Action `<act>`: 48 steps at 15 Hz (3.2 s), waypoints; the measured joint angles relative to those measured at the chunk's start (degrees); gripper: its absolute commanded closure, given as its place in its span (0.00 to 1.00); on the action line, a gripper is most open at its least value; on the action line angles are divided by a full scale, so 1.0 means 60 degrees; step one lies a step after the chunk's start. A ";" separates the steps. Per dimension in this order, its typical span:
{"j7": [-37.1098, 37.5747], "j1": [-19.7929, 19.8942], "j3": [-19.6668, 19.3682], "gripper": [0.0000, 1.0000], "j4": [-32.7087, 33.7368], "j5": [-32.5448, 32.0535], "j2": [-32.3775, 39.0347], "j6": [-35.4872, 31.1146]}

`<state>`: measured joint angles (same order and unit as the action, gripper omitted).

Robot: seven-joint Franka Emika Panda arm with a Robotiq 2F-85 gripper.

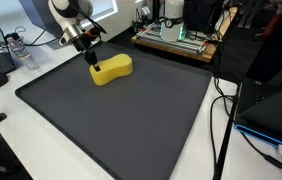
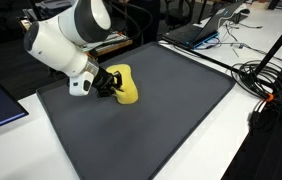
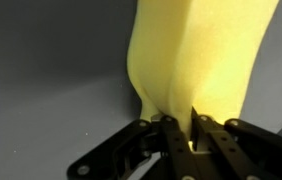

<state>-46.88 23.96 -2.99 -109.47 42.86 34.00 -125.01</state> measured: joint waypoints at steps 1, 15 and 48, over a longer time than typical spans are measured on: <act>-0.0046 0.0016 0.0000 0.98 0.0007 0.0020 0.0013 0.0046; -0.0401 0.0177 -0.0008 0.97 0.0018 0.0251 0.0080 0.0410; 0.2041 -0.0810 -0.0890 0.00 -0.1725 -0.1498 -0.2199 -0.1508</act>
<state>-34.63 19.10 -8.33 -119.82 33.87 20.81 -134.06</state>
